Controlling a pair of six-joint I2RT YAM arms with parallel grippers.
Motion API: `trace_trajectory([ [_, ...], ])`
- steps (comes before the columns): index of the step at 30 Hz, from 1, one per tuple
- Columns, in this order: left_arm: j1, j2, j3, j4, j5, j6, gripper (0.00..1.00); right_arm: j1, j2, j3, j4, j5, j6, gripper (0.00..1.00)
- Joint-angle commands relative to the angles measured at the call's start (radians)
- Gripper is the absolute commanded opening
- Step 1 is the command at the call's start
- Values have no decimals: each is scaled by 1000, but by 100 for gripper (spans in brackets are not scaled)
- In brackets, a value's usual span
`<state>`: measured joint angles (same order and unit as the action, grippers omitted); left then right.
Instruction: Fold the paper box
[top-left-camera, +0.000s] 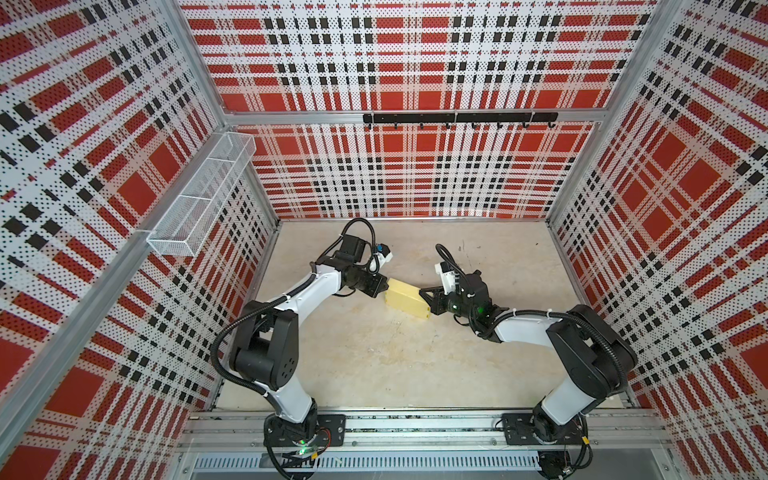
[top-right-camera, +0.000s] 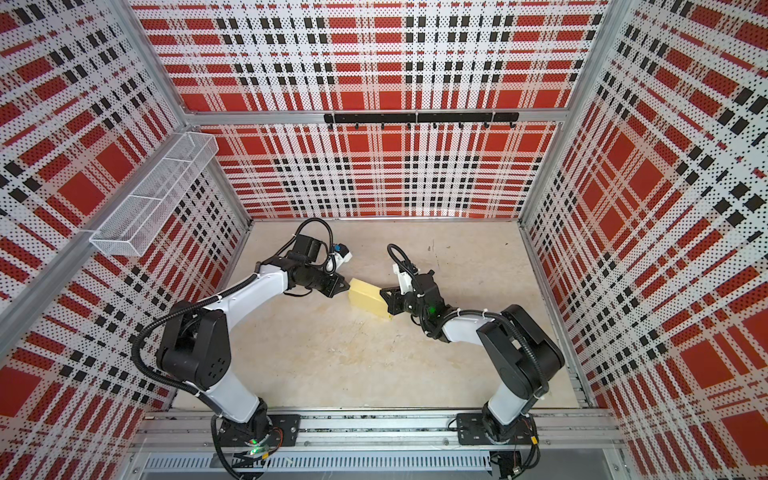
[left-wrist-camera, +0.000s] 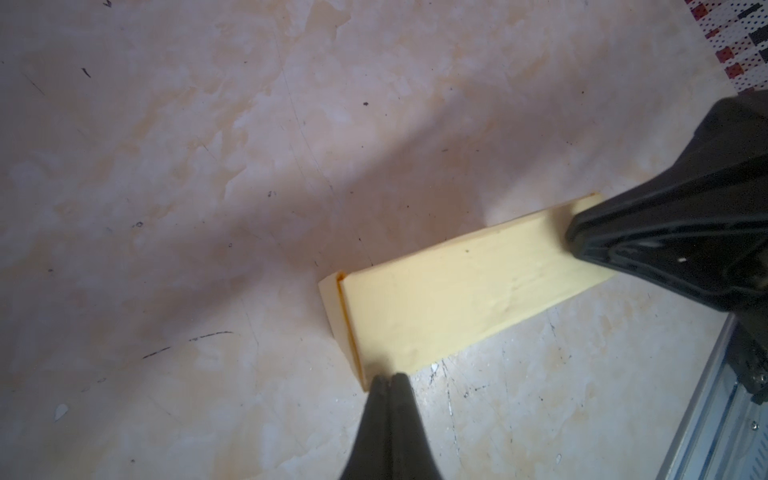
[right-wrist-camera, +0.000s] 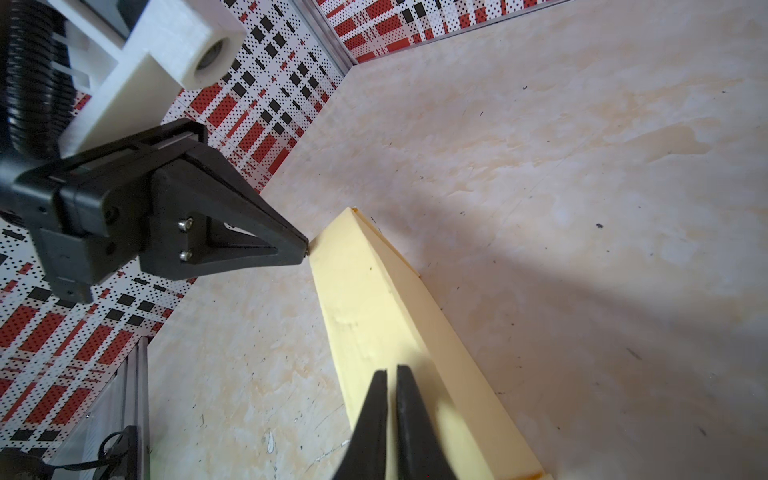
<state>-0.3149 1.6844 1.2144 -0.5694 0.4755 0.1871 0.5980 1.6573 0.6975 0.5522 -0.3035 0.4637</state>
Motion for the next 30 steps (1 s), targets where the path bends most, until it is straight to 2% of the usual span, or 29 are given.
trace_trajectory([
  [1, 4, -38, 29, -17, 35, -13, 2, 0, 44, -38, -266, 36, -11, 11],
  [5, 1, -66, 40, 2, 67, -44, 1, 11, 54, -50, -238, 47, -11, 11],
  [9, 5, 5, 75, -15, 45, -41, 2, 16, 56, -7, -298, 36, -42, 12],
  [13, 5, 68, 99, -50, -7, -31, 2, 20, 58, -27, -260, 47, -30, 12],
  [17, 4, 65, 61, -25, -14, -26, 2, 25, 57, -1, -311, 50, -52, 12],
  [21, -7, 62, 38, -30, -55, -3, 2, 28, 52, -18, -278, 54, -34, 12],
  [26, -10, 50, -6, -4, -60, -2, 1, 30, 39, -12, -299, 66, -69, 14],
  [30, -10, 25, -12, -4, -58, 0, 1, 30, -22, -6, -316, 64, -98, 20],
])
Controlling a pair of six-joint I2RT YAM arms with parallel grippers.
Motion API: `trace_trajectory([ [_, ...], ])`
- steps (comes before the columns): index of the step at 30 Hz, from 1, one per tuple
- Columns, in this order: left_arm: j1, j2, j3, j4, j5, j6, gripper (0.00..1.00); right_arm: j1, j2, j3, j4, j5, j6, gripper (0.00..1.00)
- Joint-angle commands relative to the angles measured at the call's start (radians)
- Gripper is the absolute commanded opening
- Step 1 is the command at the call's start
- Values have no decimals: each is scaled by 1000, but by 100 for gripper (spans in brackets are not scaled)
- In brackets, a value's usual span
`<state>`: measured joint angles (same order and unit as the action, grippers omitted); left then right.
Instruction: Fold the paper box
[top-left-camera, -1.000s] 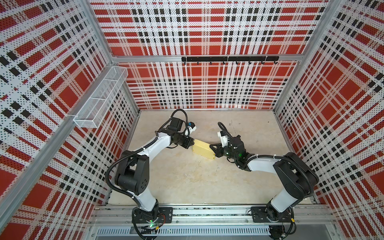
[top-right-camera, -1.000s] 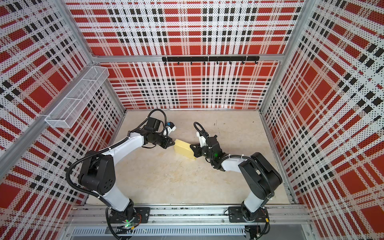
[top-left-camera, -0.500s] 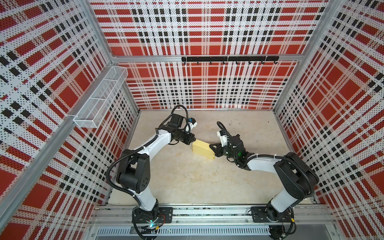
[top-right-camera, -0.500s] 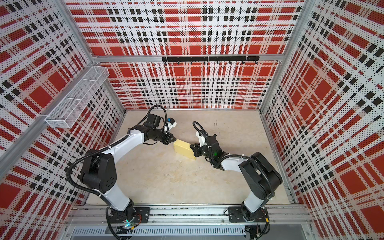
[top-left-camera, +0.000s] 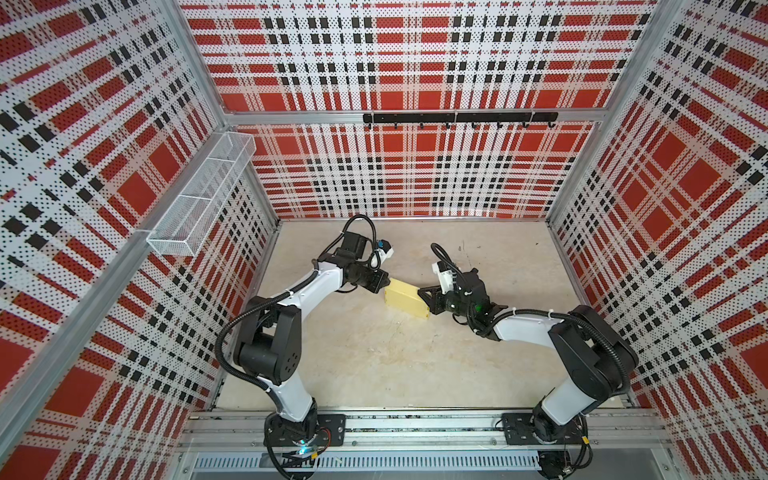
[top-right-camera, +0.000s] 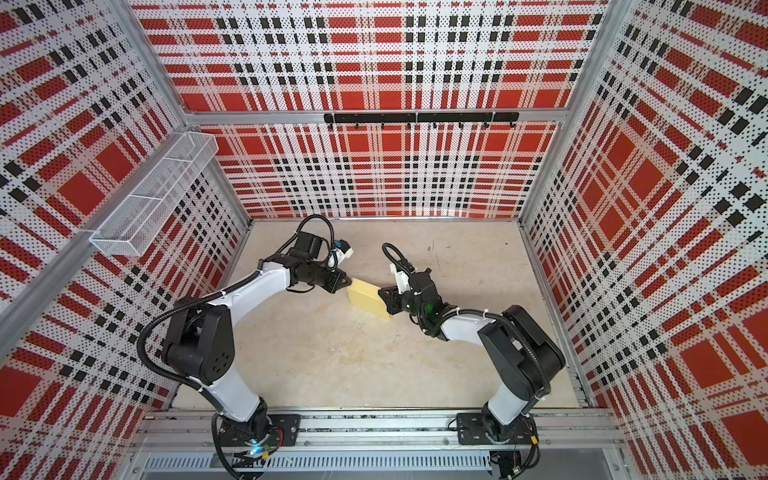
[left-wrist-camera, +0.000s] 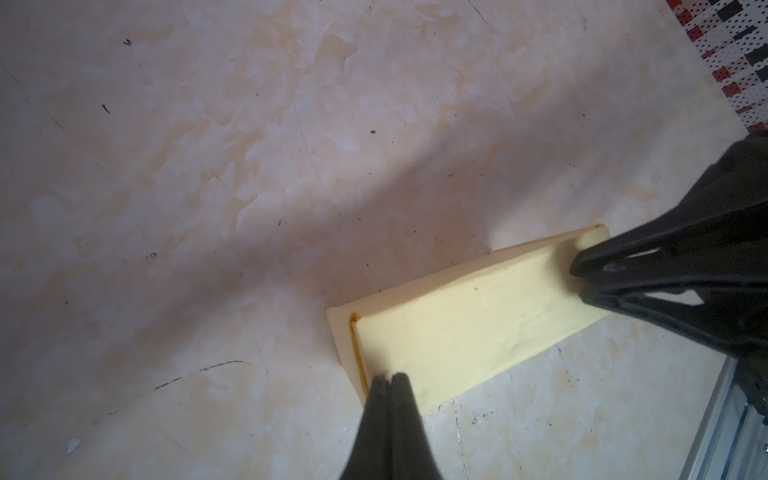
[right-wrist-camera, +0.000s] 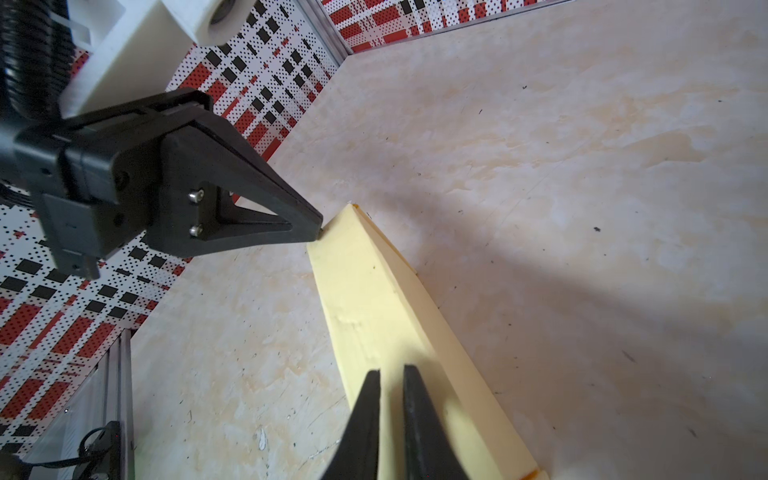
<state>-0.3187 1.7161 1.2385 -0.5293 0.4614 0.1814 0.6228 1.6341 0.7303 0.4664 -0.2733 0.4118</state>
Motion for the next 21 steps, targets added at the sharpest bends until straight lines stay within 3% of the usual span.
trace_trajectory([
  [1, -6, -11, -38, -40, -40, 6, 1, 6, -14, -17, -270, 33, -75, 24],
  [8, -11, -37, 12, -63, -19, -9, 5, 6, -103, 199, -641, 102, -317, 51],
  [16, -3, -119, 33, -55, -21, -37, 18, 11, -69, 424, -919, 131, -556, 65],
  [21, 41, -161, -21, -23, -17, -48, 31, 34, 22, 547, -1031, 118, -601, 73],
])
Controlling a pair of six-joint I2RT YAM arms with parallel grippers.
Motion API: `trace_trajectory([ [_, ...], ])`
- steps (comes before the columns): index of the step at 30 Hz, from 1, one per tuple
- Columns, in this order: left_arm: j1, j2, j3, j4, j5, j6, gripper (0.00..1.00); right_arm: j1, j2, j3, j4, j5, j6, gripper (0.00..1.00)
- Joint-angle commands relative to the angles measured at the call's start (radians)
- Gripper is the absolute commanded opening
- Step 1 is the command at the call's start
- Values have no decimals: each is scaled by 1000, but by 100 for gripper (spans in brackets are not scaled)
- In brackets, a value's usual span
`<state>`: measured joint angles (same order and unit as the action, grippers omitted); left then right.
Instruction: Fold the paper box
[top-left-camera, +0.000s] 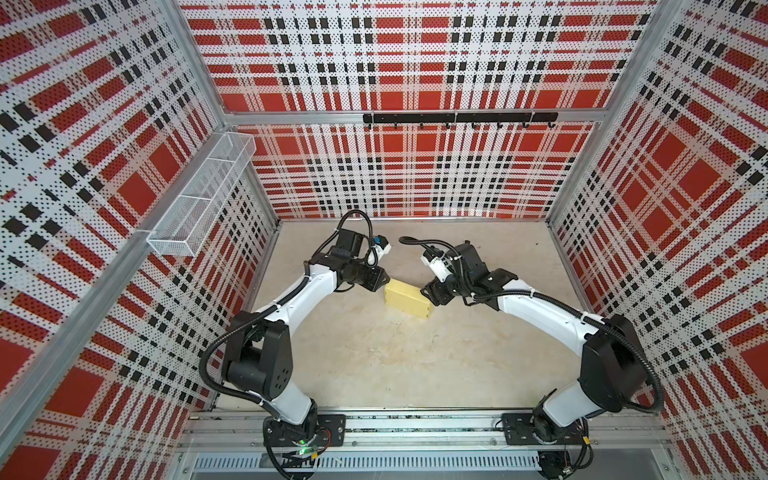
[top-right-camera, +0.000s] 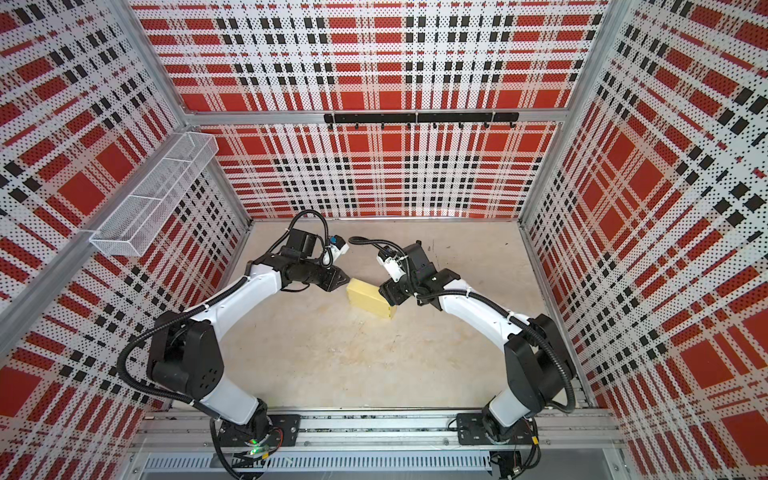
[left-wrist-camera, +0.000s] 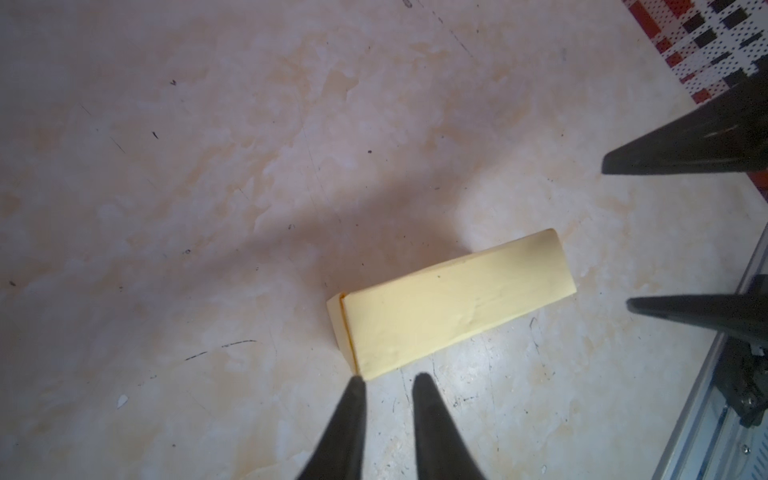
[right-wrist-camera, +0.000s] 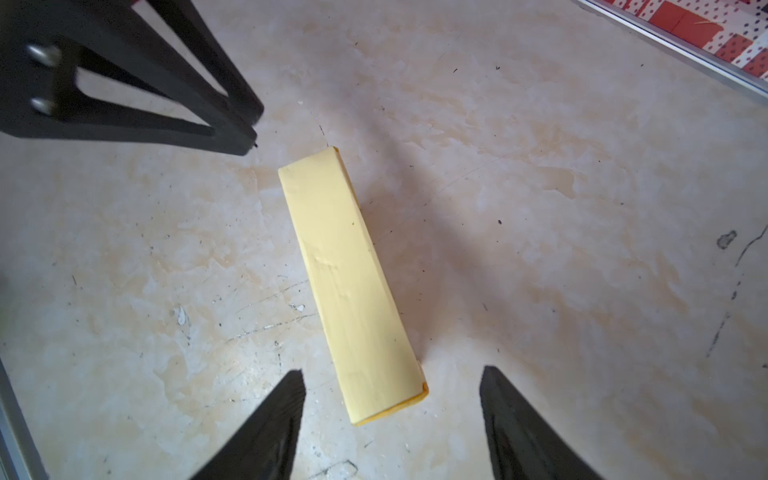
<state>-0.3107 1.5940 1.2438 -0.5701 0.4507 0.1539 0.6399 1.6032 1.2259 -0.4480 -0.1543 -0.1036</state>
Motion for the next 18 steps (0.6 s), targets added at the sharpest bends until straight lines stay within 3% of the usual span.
trace_trajectory([
  [1, 43, -57, -48, 32, -7, -20, 35, 26, 70, 73, -131, -3, -99, 74],
  [9, 114, -107, -148, 109, -8, -25, 51, 38, 210, 193, -209, -33, -135, 80],
  [18, 162, -103, -174, 140, -16, -14, 66, 41, 306, 277, -243, -33, -204, 70],
])
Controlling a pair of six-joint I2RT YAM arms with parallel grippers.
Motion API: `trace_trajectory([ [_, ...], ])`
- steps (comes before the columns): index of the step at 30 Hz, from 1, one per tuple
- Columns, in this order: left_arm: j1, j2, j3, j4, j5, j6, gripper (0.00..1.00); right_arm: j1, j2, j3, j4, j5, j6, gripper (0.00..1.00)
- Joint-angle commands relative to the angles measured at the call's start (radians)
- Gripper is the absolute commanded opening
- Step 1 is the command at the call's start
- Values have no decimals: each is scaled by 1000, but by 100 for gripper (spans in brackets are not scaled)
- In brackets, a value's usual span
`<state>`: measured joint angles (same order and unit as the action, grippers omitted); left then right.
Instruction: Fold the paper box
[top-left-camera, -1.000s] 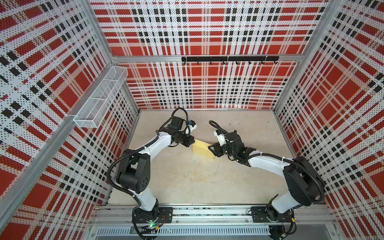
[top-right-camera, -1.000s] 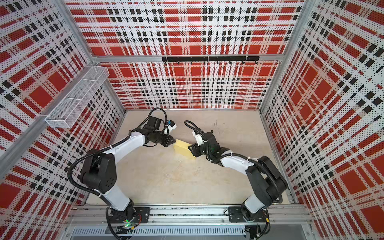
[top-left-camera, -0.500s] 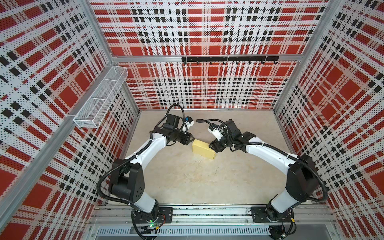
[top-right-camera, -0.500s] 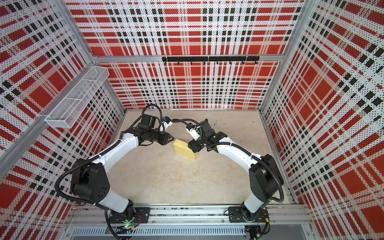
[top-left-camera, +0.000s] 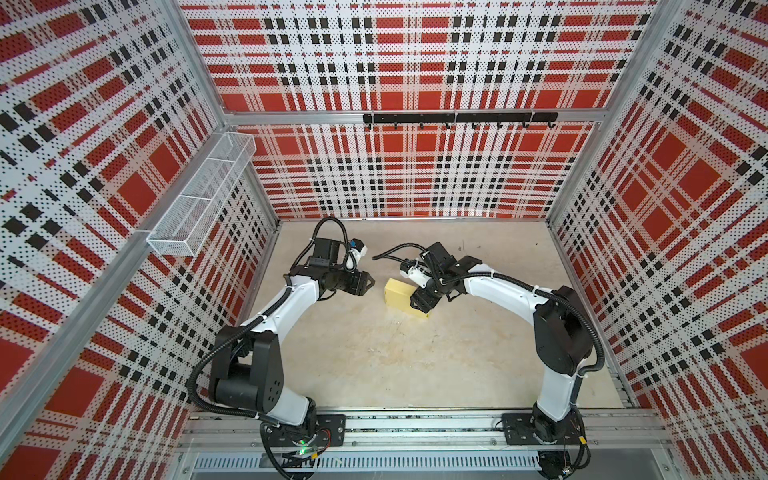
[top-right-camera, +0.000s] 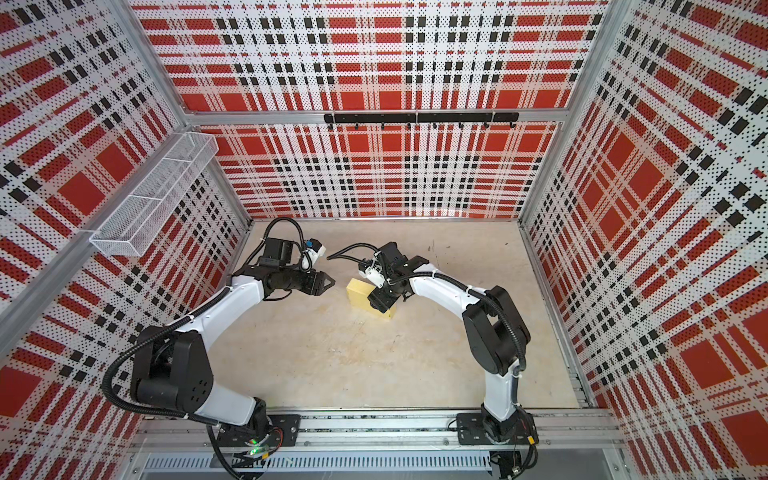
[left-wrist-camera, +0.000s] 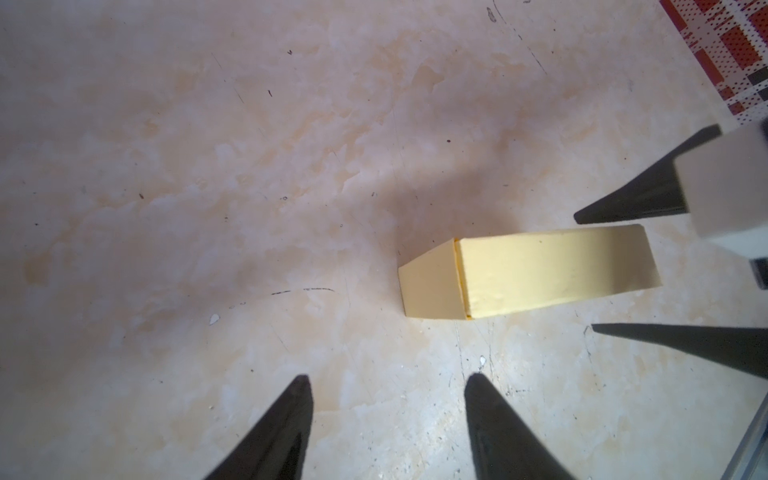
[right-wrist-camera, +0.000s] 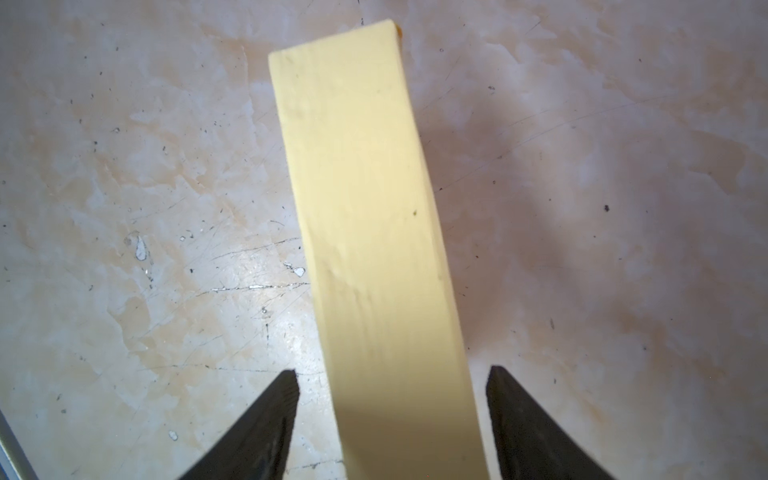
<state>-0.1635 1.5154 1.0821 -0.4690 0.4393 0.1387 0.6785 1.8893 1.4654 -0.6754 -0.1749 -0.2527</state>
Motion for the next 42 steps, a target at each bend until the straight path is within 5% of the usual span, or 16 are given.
trace_trajectory([
  [1, 20, -20, -18, 45, -9, 1, 67, 4, 27, 44, -13, -3, -61, 67],
  [13, 84, -45, -49, 74, -30, -5, 73, 4, 47, 98, -48, 15, -131, 40],
  [19, 122, -53, -75, 117, -74, -9, 73, 6, -23, 82, -24, 85, -285, 30],
  [28, 168, -50, -123, 208, -119, 61, 81, 37, -200, -180, 259, 221, -692, 30],
  [30, 185, -58, -168, 288, -124, 49, 97, 41, -221, -246, 353, 265, -765, 30],
  [33, 204, -69, -242, 430, -141, 28, 99, 48, -239, -350, 459, 294, -889, 32],
  [42, 216, -83, -435, 801, -172, -49, 99, 56, -234, -580, 743, 411, -1002, 36],
])
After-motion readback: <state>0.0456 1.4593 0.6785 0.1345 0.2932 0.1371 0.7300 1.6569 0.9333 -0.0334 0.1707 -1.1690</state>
